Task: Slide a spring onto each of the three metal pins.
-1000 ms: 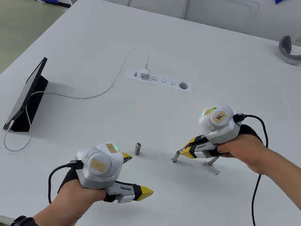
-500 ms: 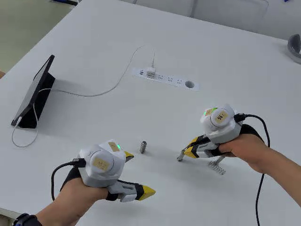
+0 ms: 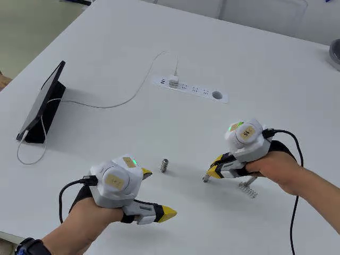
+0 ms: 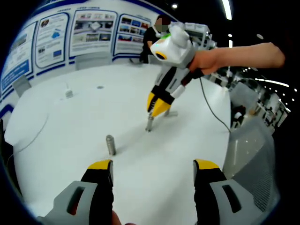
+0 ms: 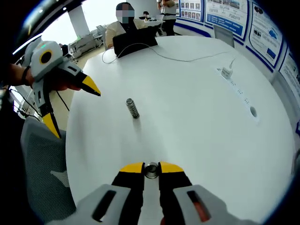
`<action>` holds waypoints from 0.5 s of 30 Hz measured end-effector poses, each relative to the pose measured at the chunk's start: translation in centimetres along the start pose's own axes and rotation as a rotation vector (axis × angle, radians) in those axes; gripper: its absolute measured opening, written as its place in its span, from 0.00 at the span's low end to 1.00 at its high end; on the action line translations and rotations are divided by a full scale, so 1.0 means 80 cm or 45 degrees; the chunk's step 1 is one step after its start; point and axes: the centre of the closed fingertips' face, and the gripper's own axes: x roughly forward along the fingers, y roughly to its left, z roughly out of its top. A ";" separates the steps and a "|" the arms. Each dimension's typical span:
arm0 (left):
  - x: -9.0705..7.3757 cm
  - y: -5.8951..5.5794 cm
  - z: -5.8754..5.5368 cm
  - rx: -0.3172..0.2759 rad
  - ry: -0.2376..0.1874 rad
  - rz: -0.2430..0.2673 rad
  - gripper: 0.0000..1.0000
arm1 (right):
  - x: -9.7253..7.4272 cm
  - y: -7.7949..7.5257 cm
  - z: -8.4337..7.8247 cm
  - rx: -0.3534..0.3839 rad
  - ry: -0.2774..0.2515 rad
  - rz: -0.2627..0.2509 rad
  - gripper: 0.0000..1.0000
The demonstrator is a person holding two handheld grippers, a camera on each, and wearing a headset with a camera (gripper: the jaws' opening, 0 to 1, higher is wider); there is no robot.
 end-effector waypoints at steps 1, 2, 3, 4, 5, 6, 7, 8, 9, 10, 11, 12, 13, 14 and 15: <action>-0.001 0.002 0.000 -0.002 0.000 0.005 0.71 | 0.002 0.000 -0.001 -0.004 0.006 -0.002 0.13; -0.001 0.003 0.000 -0.005 -0.001 0.008 0.71 | 0.003 0.000 -0.002 -0.008 0.008 -0.002 0.13; -0.002 0.005 0.000 -0.008 -0.004 0.012 0.72 | 0.003 0.000 -0.001 -0.011 0.008 0.000 0.13; -0.004 0.006 0.000 -0.010 -0.006 0.017 0.72 | 0.005 0.000 -0.003 -0.011 0.013 -0.001 0.13; -0.004 0.007 0.000 -0.011 -0.006 0.019 0.72 | 0.006 0.000 -0.003 -0.012 0.014 -0.003 0.13; -0.005 0.008 0.000 -0.011 -0.006 0.020 0.72 | 0.007 -0.001 -0.004 -0.012 0.014 -0.003 0.13; -0.005 0.008 0.000 -0.012 -0.006 0.023 0.72 | 0.010 -0.001 -0.004 -0.011 0.016 -0.001 0.13; -0.006 0.009 0.000 -0.013 -0.005 0.025 0.72 | 0.010 0.000 -0.005 -0.011 0.017 0.001 0.13; -0.007 0.009 -0.001 -0.016 -0.006 0.027 0.72 | 0.012 0.001 -0.006 -0.013 0.019 0.001 0.13; -0.007 0.009 -0.001 -0.019 -0.006 0.027 0.72 | 0.013 0.001 -0.007 -0.019 0.021 -0.001 0.13; -0.007 0.009 -0.001 -0.021 -0.006 0.028 0.72 | 0.014 0.001 -0.008 -0.025 0.023 -0.001 0.13; -0.008 0.010 -0.002 -0.025 -0.006 0.031 0.72 | 0.017 0.001 -0.009 -0.026 0.028 0.000 0.13; -0.008 0.010 -0.003 -0.030 -0.005 0.033 0.72 | 0.018 0.000 -0.011 -0.026 0.031 0.000 0.13; -0.008 0.011 -0.003 -0.041 -0.009 0.037 0.72 | 0.020 0.001 -0.011 -0.026 0.032 0.000 0.13; -0.009 0.012 -0.003 -0.048 -0.011 0.039 0.72 | 0.021 0.001 -0.012 -0.025 0.032 0.002 0.13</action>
